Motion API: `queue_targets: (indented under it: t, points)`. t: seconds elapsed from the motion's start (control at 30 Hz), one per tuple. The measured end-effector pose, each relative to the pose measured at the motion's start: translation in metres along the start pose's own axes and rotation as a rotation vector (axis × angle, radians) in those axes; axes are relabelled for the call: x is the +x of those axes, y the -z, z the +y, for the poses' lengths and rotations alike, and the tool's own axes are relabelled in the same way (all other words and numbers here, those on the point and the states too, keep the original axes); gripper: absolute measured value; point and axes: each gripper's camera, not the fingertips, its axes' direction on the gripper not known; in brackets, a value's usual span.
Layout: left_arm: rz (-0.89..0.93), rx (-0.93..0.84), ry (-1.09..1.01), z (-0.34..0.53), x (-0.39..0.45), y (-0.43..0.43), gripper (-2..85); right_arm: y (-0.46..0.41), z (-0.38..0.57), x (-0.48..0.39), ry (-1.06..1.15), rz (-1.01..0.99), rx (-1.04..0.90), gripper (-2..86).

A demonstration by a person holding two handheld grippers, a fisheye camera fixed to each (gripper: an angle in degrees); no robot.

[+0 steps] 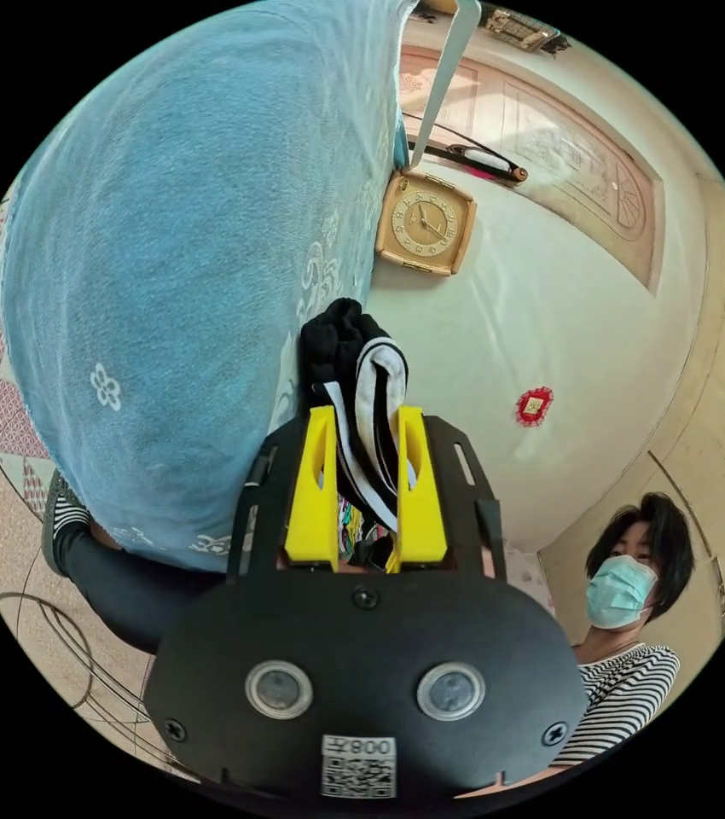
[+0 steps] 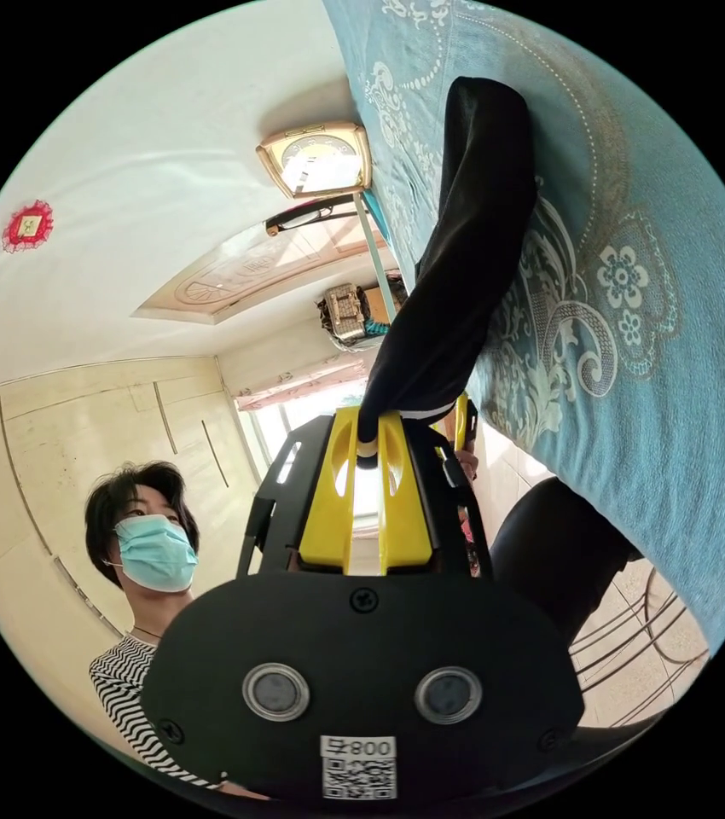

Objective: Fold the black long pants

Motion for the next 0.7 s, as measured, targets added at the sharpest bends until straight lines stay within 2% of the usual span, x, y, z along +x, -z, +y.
queue_targets:
  t: [0.27,0.7]
  points:
    - [-0.136,-0.032,-0.058,0.033,0.021,-0.013,6.7,0.013,0.038,-0.005,0.005,0.07,0.015,1.9]
    - [-0.079,-0.134,-0.117,0.124,0.04,-0.048,6.0,0.052,0.167,-0.033,0.069,0.092,0.051,1.3]
